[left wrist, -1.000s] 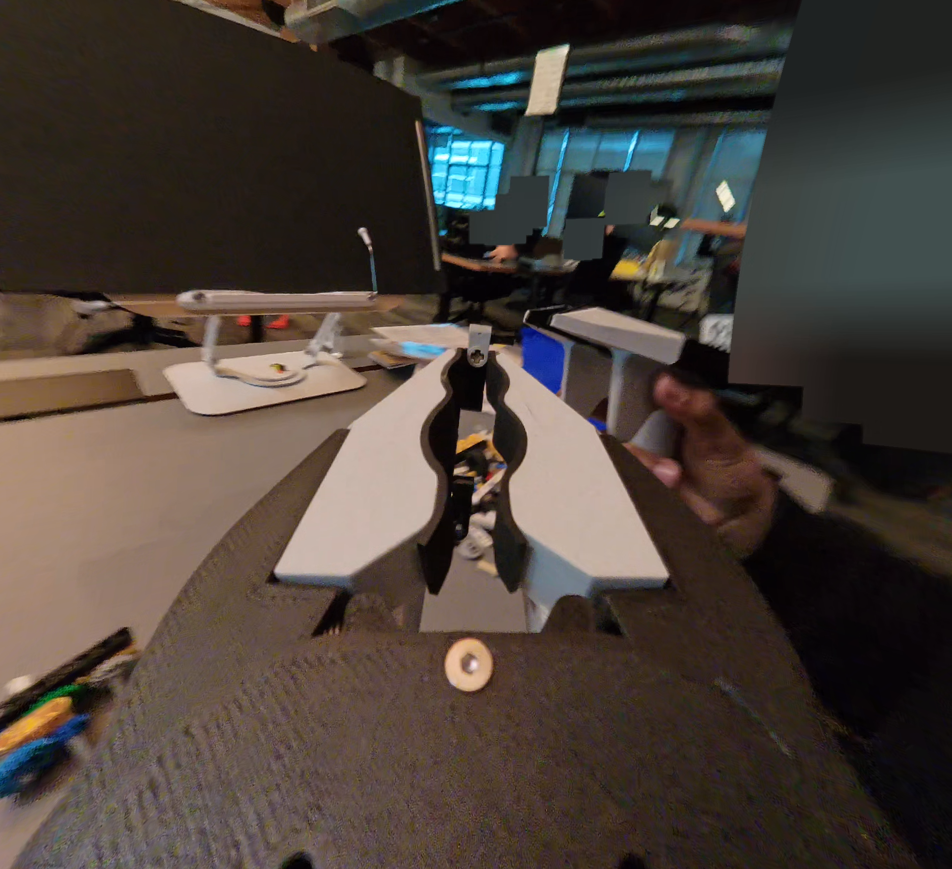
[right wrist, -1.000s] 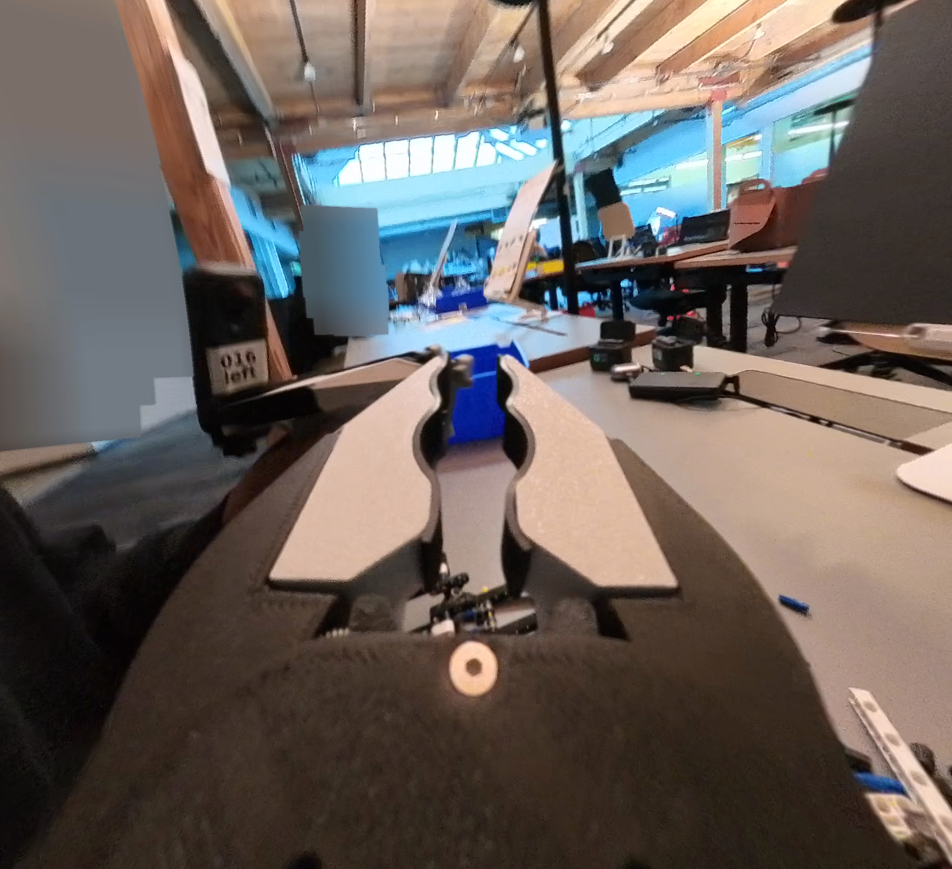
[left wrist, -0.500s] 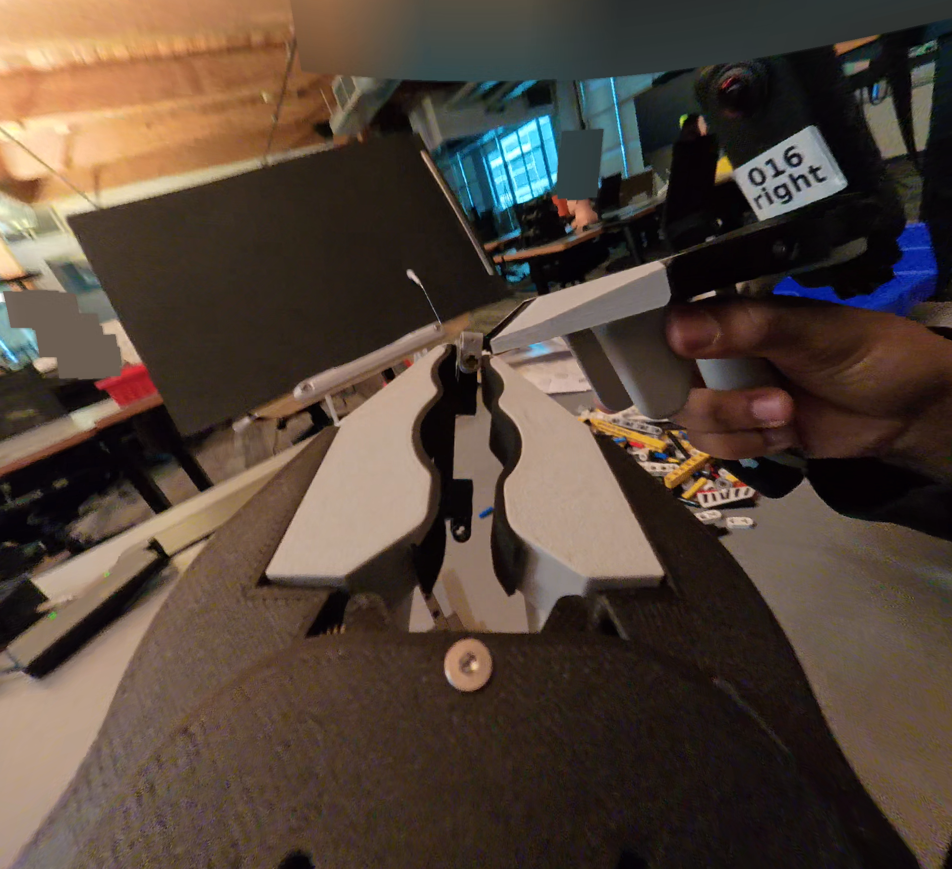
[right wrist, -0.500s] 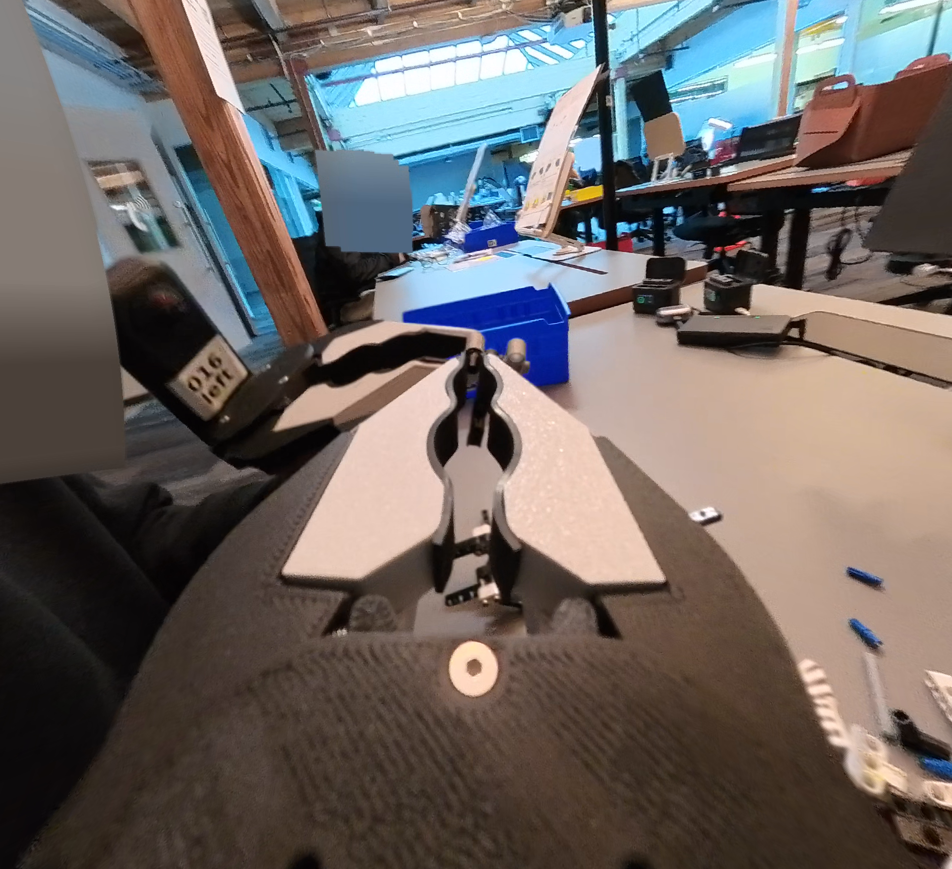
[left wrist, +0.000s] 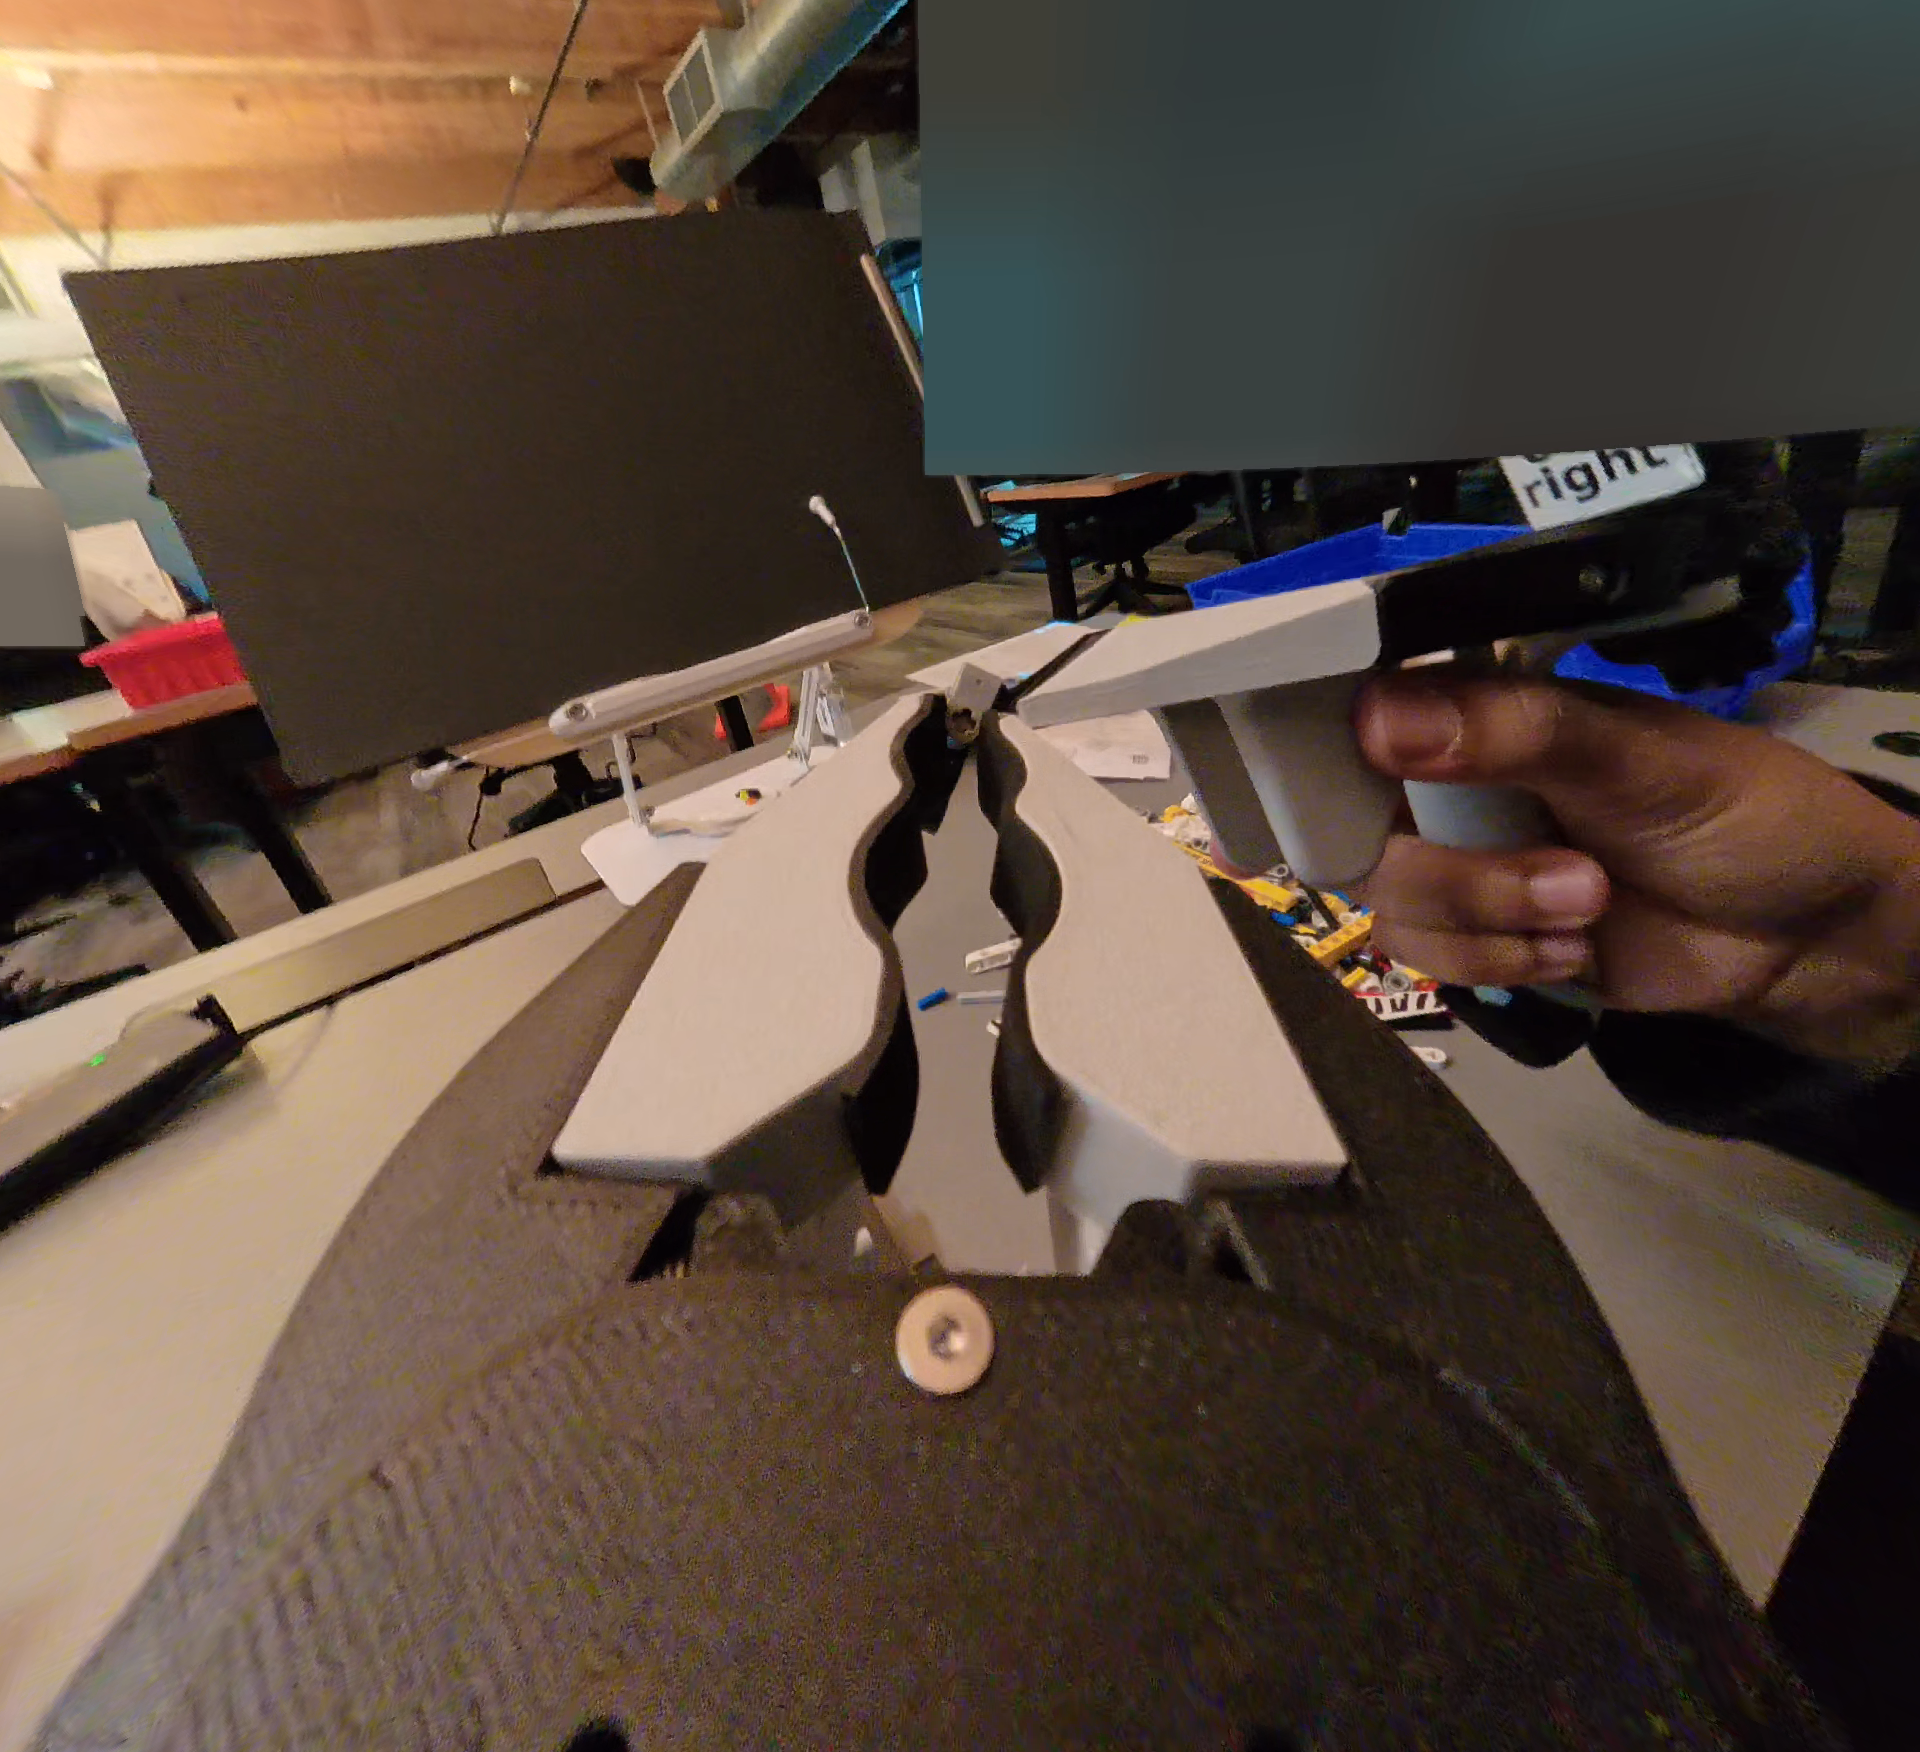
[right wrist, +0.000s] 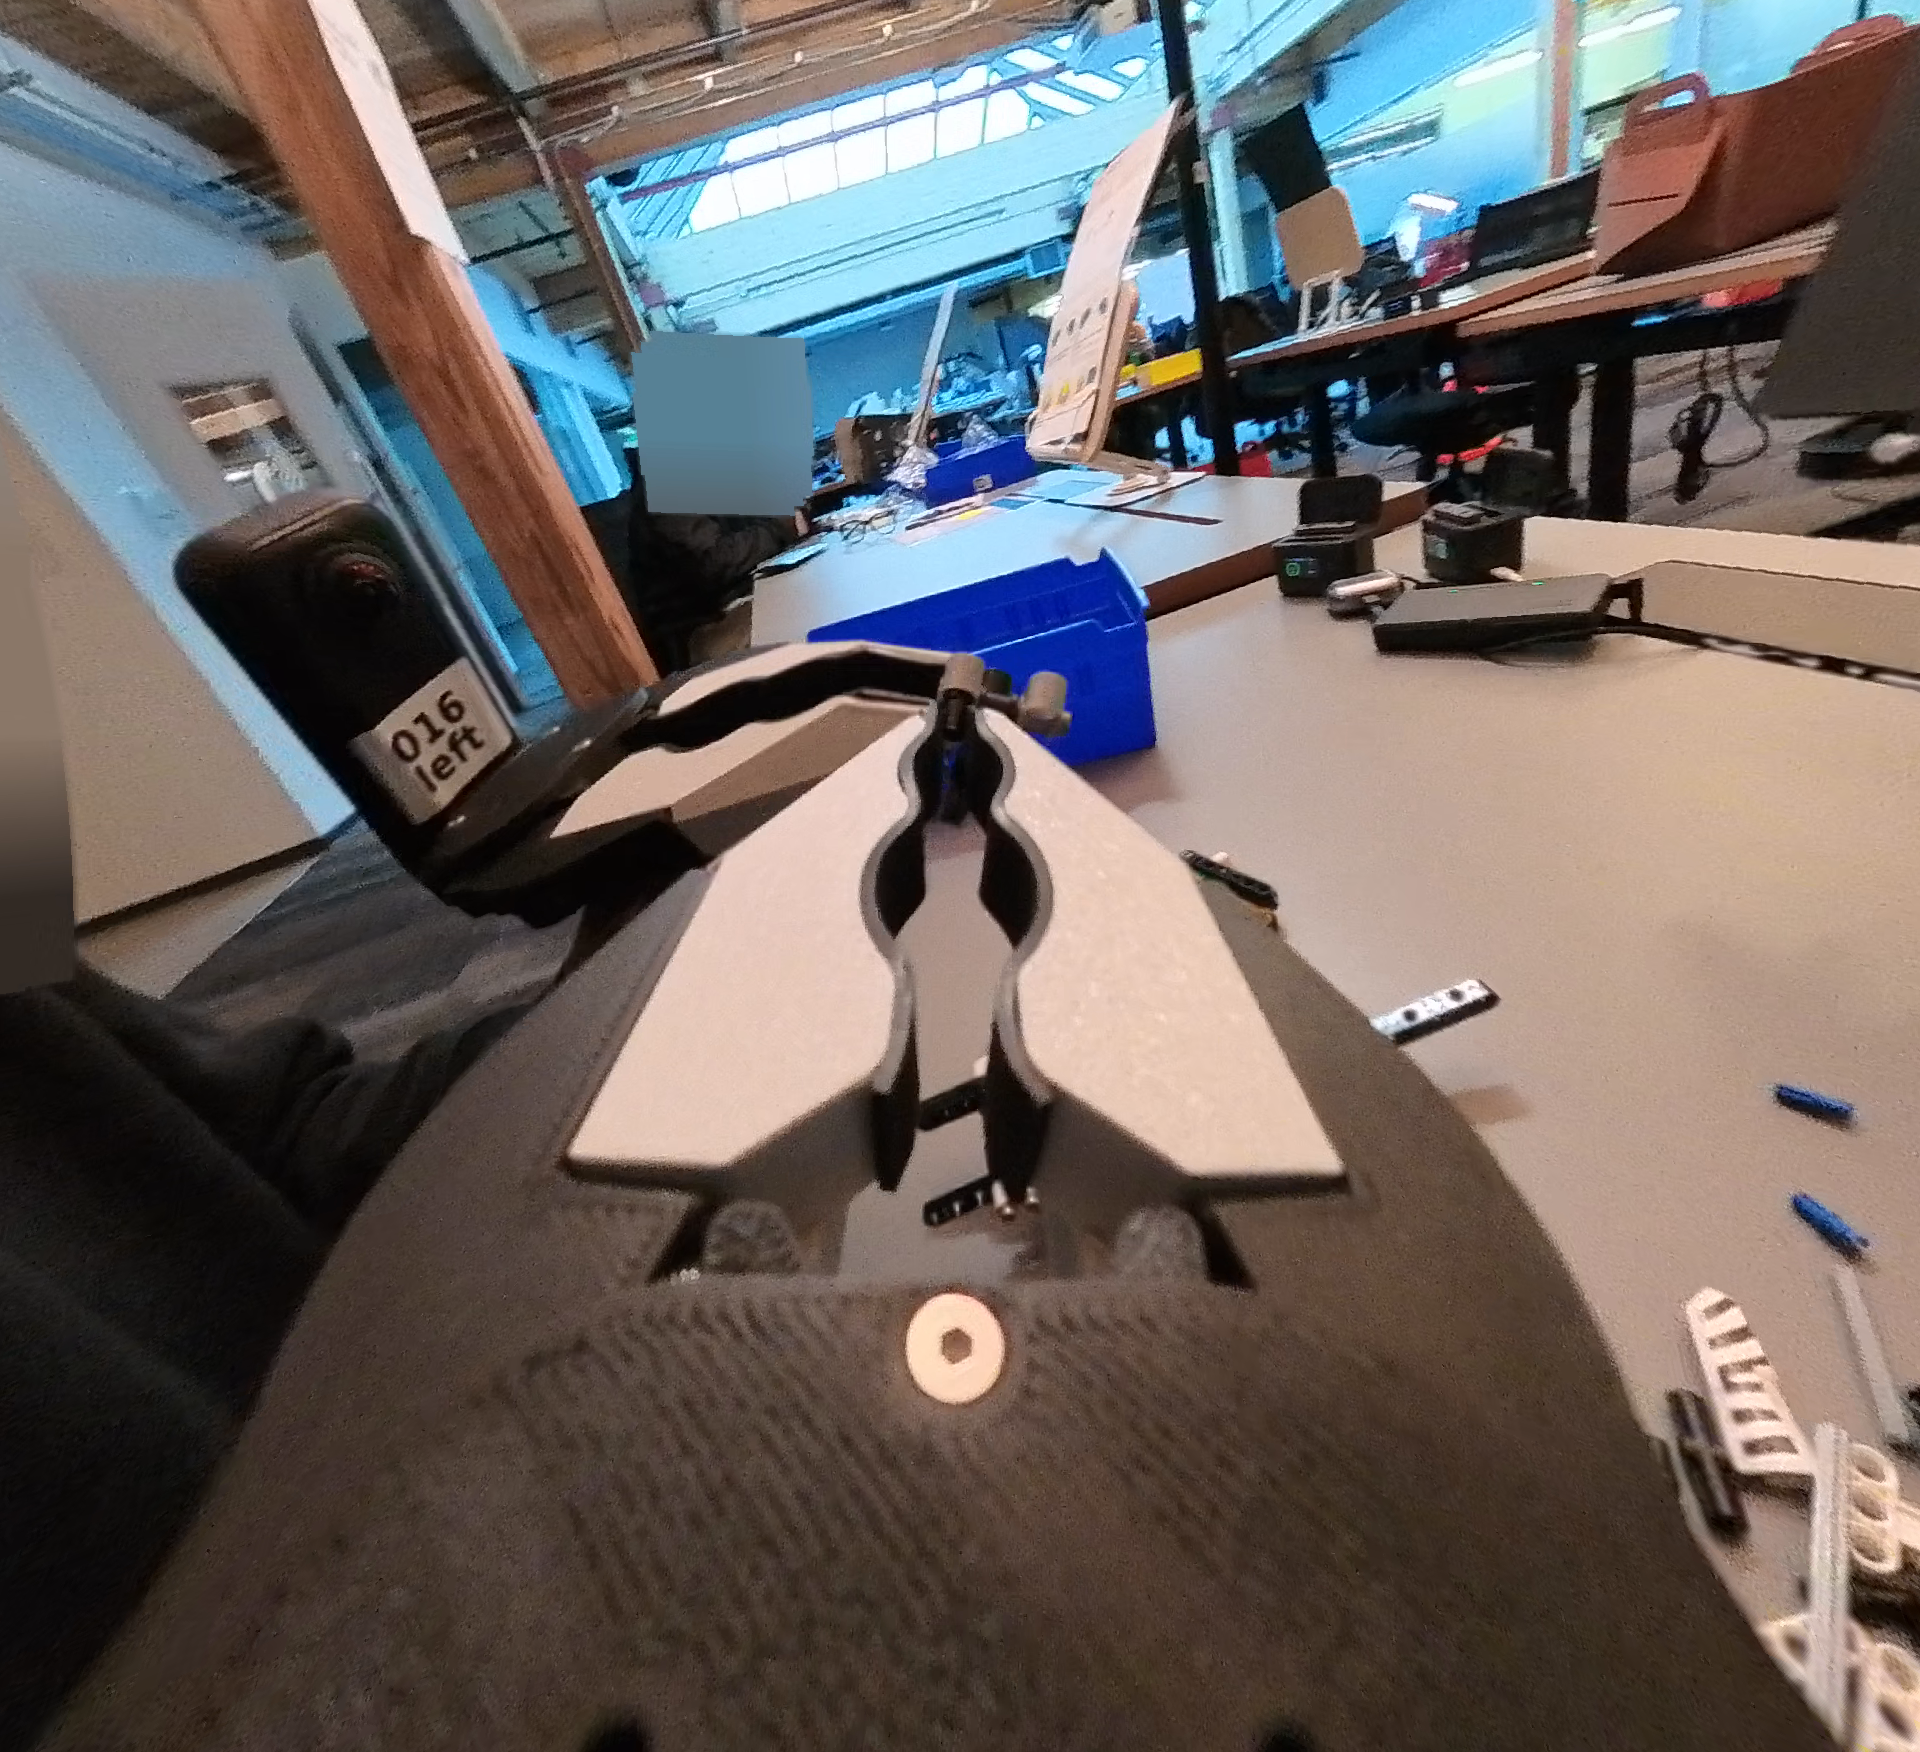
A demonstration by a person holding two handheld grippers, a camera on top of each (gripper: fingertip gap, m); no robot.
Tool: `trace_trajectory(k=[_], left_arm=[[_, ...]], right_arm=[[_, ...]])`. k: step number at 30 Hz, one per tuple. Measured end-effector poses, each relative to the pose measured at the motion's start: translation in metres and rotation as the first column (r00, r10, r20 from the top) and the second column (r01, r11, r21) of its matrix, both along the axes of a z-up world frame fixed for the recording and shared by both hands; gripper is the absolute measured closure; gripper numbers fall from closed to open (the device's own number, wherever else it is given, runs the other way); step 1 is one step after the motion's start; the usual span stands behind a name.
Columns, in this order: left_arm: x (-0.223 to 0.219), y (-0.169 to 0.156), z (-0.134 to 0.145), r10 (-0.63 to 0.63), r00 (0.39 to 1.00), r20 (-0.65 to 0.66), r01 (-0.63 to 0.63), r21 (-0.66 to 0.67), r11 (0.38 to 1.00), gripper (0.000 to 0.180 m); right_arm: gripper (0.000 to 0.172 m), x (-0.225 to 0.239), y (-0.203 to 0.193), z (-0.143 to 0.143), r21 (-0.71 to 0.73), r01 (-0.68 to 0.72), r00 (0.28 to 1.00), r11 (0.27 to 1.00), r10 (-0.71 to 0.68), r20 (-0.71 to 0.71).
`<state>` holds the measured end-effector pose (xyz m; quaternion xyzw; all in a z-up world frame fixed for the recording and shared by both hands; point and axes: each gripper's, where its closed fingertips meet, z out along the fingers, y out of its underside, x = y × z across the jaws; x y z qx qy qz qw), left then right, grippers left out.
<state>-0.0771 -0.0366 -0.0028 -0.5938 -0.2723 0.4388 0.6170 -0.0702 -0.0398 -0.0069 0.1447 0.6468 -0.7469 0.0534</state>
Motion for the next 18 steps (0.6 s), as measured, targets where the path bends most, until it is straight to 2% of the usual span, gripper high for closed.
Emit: trace_trajectory(k=[4, 5, 6, 8, 10, 11, 13, 15, 18], left_arm=[[-0.009, -0.003, -0.008, 0.013, 0.998, 0.059, -0.016, 0.044, 0.999, 0.177], [-0.019, -0.028, -0.004, 0.163, 0.986, 0.045, -0.167, 0.083, 0.982, 0.176], [-0.026, -0.059, 0.005, 0.243, 0.97, 0.024, -0.244, 0.121, 0.962, 0.176], [-0.028, -0.102, 0.021, 0.16, 0.982, 0.103, -0.184, 0.298, 0.937, 0.177], [-0.021, -0.106, 0.028, 0.152, 0.986, 0.073, -0.166, 0.285, 0.944, 0.177], [-0.02, -0.099, 0.027, 0.14, 0.988, 0.067, -0.153, 0.275, 0.949, 0.176], [-0.021, -0.086, 0.025, 0.087, 0.994, 0.069, -0.105, 0.318, 0.942, 0.177], [-0.024, -0.075, 0.022, -0.009, 0.995, 0.099, -0.03, 0.384, 0.923, 0.176], [-0.023, -0.064, 0.019, -0.172, 0.976, 0.131, 0.083, 0.511, 0.856, 0.176]], right_arm=[[0.171, -0.007, 0.0, -0.008, -0.02, 0.036, 0.997, 0.999, -0.035, 0.069], [0.171, -0.002, 0.0, -0.014, -0.008, 0.006, 0.996, 1.0, -0.005, 0.09], [0.171, 0.002, 0.002, -0.021, 0.002, -0.004, 0.993, 1.0, 0.004, 0.114], [0.17, -0.01, 0.021, -0.033, 0.02, 0.107, 0.99, 0.994, -0.109, 0.09], [0.171, -0.03, 0.041, -0.039, 0.047, 0.188, 0.98, 0.981, -0.191, 0.056], [0.17, -0.041, 0.045, -0.051, 0.116, 0.199, 0.978, 0.973, -0.205, 0.046], [0.17, -0.069, 0.058, -0.087, 0.318, 0.26, 0.962, 0.912, -0.274, 0.0], [0.17, -0.097, 0.085, -0.119, 0.479, 0.358, 0.927, 0.801, -0.368, -0.078], [0.165, -0.129, 0.131, -0.138, 0.582, 0.515, 0.845, 0.629, -0.488, -0.22]])
